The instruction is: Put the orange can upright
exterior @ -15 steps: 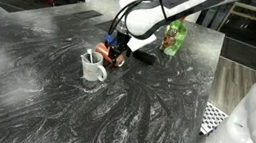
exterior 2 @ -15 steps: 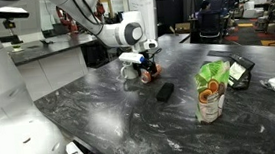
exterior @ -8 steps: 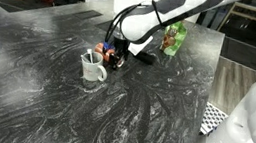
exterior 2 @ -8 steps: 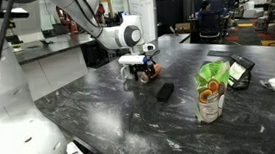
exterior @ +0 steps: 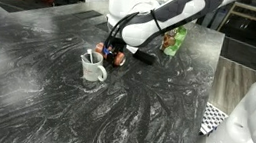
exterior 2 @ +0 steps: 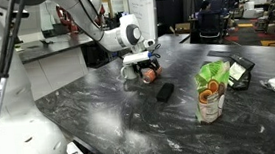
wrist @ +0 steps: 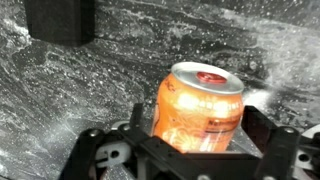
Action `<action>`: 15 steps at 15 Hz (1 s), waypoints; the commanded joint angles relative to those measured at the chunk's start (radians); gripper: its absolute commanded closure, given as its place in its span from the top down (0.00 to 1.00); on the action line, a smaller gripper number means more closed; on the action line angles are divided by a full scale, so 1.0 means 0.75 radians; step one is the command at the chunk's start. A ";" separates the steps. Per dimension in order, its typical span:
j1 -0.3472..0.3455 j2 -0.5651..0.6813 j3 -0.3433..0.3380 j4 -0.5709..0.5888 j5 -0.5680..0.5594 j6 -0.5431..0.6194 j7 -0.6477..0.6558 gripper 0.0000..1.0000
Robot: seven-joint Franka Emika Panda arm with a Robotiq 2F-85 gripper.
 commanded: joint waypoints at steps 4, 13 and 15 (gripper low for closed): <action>-0.009 0.028 -0.002 0.015 0.127 0.073 0.054 1.00; -0.018 0.012 -0.022 0.000 0.201 0.100 0.187 0.45; -0.016 0.006 -0.018 0.001 0.226 0.075 0.171 0.45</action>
